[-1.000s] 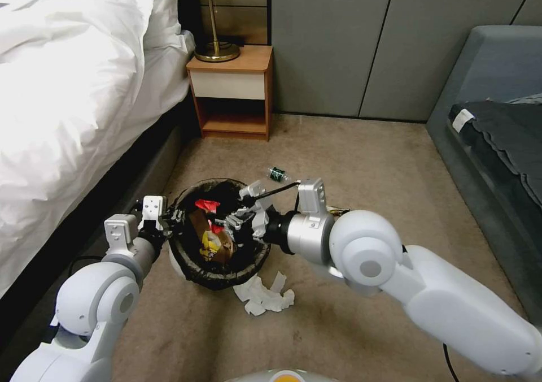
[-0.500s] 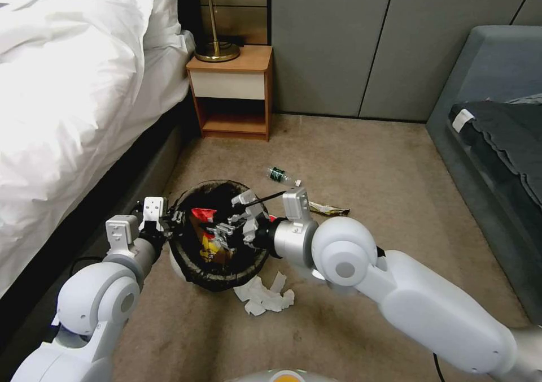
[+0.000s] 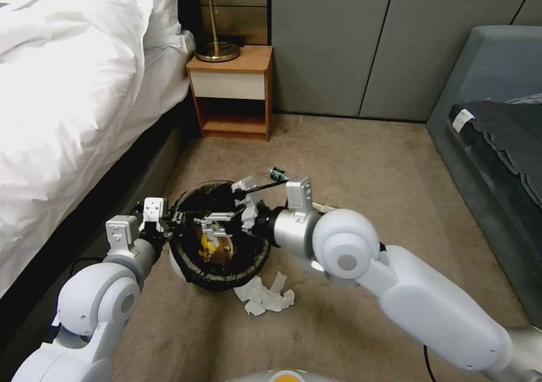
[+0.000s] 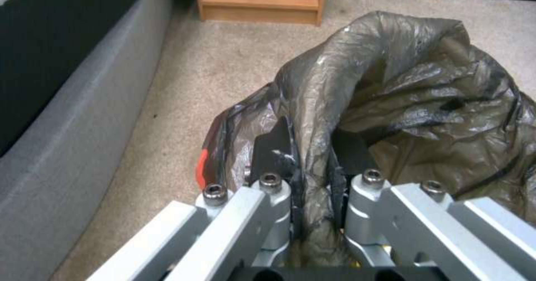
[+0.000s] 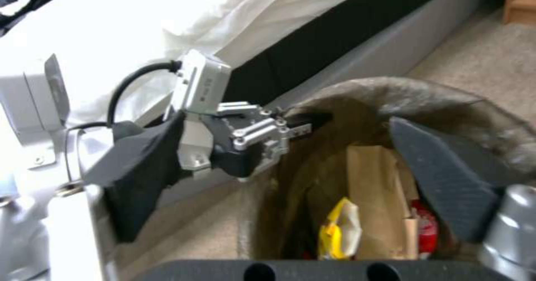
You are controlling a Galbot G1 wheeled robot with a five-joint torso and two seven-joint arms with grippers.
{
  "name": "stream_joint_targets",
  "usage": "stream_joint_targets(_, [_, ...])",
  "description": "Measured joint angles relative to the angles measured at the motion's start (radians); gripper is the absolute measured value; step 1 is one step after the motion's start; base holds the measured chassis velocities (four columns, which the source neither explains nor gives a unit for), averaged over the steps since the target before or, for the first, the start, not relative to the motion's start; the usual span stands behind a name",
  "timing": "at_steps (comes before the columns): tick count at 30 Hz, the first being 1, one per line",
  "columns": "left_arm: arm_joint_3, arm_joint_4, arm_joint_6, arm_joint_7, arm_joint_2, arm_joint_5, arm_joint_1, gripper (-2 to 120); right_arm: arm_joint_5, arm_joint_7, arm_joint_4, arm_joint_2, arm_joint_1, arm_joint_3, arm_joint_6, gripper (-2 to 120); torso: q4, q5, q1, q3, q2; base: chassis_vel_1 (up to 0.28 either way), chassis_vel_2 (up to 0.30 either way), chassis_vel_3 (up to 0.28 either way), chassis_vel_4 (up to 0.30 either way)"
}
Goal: Pick up the trash bin, then pick up the garbage from the floor and place it into the trash bin.
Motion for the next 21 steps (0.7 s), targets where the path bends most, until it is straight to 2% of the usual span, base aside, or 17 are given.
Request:
stream_joint_targets(3, [0.001, 0.004, 0.000, 0.000, 0.002, 0.000, -0.006, 6, -0.029, -0.011, 0.010, -0.011, -0.015, 0.026, -0.001, 99, 0.0001, 0.0001, 0.000, 0.000, 0.000, 0.000, 0.000, 0.000, 0.000])
stream_joint_targets(8, [0.002, 0.007, 0.000, 0.000, 0.002, 0.000, -0.008, 6, -0.040, -0.014, 0.033, -0.011, -0.032, 0.068, -0.001, 100, 0.0001, 0.0000, 0.000, 0.000, 0.000, 0.000, 0.000, 0.000, 0.000])
stream_joint_targets(11, [0.002, 0.011, 0.000, 0.000, 0.003, 0.000, -0.010, 6, -0.081, -0.022, 0.086, -0.025, -0.063, 0.183, 0.002, 100, 0.0003, 0.0001, 0.000, 0.000, 0.000, 0.000, 0.000, 0.000, 0.000])
stream_joint_targets(12, [0.002, 0.011, 0.000, 0.000, 0.003, 0.000, -0.010, 6, -0.081, -0.022, 0.086, -0.025, -0.063, 0.183, 0.002, 100, 0.0003, 0.0001, 0.000, 0.000, 0.000, 0.000, 0.000, 0.000, 0.000])
stream_joint_targets(14, [-0.001, 0.013, 0.000, 0.000, 0.003, -0.001, -0.014, 6, -0.244, -0.044, 0.114, -0.053, -0.122, 0.335, 0.014, 100, 0.0000, 0.0000, 0.000, 0.000, 0.000, 0.000, 0.000, 0.000, 0.000])
stream_joint_targets(15, [-0.001, 0.013, 0.000, 0.000, 0.003, -0.001, -0.014, 6, -0.244, -0.044, 0.114, -0.053, -0.122, 0.335, 0.014, 100, 0.0000, 0.0000, 0.000, 0.000, 0.000, 0.000, 0.000, 0.000, 0.000])
stream_joint_targets(16, [-0.001, 0.014, 0.000, 0.000, 0.004, -0.003, -0.015, 6, -0.307, -0.052, 0.119, -0.059, -0.154, 0.384, 0.023, 100, 0.0000, 0.0002, 0.000, 0.000, 0.000, 0.000, 0.000, 0.000, 0.000])
stream_joint_targets(18, [-0.002, 0.015, 0.000, -0.001, 0.005, -0.008, -0.019, 6, -0.551, -0.062, 0.102, -0.071, -0.299, 0.580, 0.085, 100, -0.0002, 0.0004, 0.000, 0.000, 0.000, 0.000, 0.000, 0.000, 0.000])
stream_joint_targets(19, [-0.002, 0.015, 0.000, -0.001, 0.005, -0.008, -0.019, 6, -0.551, -0.062, 0.102, -0.071, -0.299, 0.580, 0.085, 100, -0.0002, 0.0004, 0.000, 0.000, 0.000, 0.000, 0.000, 0.000, 0.000])
stream_joint_targets(21, [0.003, 0.012, 0.000, -0.004, 0.002, -0.011, -0.020, 6, -0.690, -0.083, 0.070, -0.056, -0.393, 0.696, 0.142, 100, 0.0000, -0.0001, 0.000, 0.000, 0.000, 0.000, 0.000, 0.000, 0.000])
